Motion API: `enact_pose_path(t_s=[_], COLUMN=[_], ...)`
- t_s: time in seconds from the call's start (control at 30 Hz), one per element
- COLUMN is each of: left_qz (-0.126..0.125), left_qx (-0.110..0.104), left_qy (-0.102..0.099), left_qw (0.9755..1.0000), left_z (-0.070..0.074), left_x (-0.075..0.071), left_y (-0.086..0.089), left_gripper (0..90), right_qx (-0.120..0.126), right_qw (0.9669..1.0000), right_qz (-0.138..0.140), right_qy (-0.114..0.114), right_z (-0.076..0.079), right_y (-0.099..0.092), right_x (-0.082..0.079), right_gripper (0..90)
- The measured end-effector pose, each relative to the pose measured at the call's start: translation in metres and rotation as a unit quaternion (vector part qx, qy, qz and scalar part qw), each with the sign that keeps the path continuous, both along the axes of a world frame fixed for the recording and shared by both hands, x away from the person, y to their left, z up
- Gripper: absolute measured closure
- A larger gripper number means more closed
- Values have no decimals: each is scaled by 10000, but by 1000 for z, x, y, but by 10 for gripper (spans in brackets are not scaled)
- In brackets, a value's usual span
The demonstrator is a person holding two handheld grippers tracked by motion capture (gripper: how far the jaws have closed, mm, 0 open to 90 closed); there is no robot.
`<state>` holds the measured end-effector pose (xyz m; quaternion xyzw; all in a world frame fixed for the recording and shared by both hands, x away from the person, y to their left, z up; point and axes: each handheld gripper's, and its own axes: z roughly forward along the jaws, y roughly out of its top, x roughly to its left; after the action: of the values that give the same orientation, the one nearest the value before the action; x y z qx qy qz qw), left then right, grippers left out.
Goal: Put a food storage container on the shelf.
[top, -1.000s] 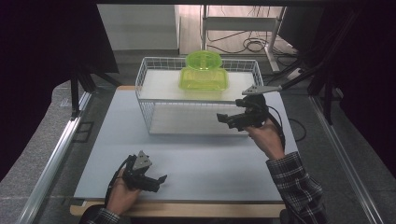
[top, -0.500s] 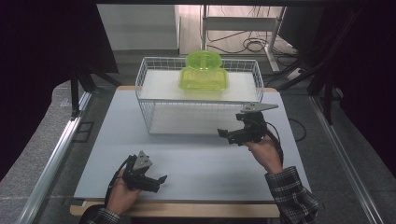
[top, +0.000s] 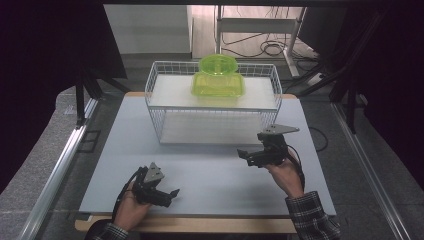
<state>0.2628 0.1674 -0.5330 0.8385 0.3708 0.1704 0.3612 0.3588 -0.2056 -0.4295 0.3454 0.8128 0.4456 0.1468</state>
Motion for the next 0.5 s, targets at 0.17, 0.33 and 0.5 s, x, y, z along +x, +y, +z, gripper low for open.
enact_pose_path(t_s=[0.17, 0.33, 0.5], left_qz=[33, 15, -7], left_qx=[-56, -26, 9], left_qy=[-48, -121, -138], left_qw=[10000, 9999, 9999], left_z=[1, 1, 1], left_x=[0, -1, -1], left_y=[1, 1, 0], left_gripper=[0, 0, 0], right_qx=[-66, -100, -122], right_qw=[10000, 9999, 9999], right_qz=[-22, -76, -88], right_qy=[68, 34, 29], right_z=[-11, -21, -26], right_y=[-4, -9, -12], right_x=[-5, -11, -15], right_gripper=[19, 19, 19])
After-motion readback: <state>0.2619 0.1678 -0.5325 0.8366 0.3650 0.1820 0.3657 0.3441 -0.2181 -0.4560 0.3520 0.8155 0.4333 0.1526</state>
